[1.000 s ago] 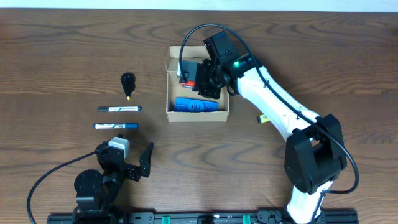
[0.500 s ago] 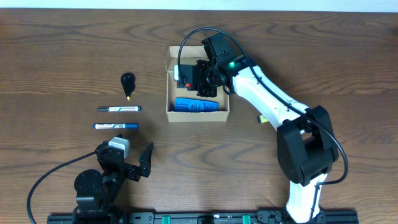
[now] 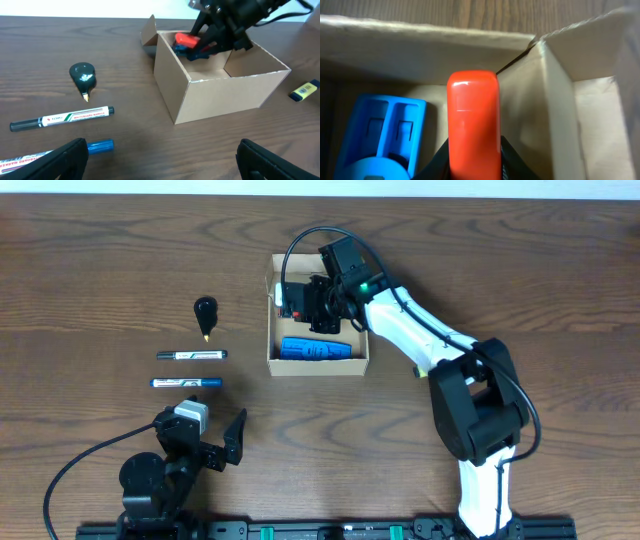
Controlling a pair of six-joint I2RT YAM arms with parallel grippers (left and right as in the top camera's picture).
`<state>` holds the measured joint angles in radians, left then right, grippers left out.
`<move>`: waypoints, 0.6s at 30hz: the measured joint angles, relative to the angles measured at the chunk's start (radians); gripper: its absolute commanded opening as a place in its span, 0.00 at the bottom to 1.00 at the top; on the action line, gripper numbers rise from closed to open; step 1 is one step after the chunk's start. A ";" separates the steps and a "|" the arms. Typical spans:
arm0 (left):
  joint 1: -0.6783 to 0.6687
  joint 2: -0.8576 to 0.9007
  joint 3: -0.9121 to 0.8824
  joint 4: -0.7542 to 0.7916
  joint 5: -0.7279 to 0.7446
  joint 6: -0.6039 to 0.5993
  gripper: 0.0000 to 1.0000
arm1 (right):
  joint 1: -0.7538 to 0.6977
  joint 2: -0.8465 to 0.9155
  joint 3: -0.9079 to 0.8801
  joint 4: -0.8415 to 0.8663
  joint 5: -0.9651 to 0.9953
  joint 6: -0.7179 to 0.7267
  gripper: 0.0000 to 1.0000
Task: Pack container
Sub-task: 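Carry the red stapler into the box and release it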
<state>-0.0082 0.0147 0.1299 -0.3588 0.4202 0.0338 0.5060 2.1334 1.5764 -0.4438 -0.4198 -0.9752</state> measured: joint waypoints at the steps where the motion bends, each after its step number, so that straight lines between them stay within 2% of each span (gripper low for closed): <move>1: 0.000 0.000 0.000 0.000 0.000 0.000 0.95 | 0.000 0.004 0.000 0.001 0.001 0.005 0.26; 3: 0.000 0.000 0.000 0.000 0.000 0.000 0.95 | 0.000 0.006 0.000 0.005 0.000 0.016 0.35; 7: 0.000 0.000 0.000 0.000 0.000 0.000 0.95 | 0.000 0.006 0.000 0.012 -0.006 0.042 0.46; 12: 0.000 0.000 0.000 0.000 0.000 0.000 0.95 | 0.000 0.004 0.024 -0.041 -0.007 0.090 0.45; 18: 0.000 0.000 0.000 0.000 0.000 0.000 0.95 | 0.000 -0.090 0.102 -0.238 -0.006 0.147 0.49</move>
<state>-0.0082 0.0147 0.1299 -0.3592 0.4202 0.0338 0.5060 2.0430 1.6787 -0.6815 -0.4259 -0.8280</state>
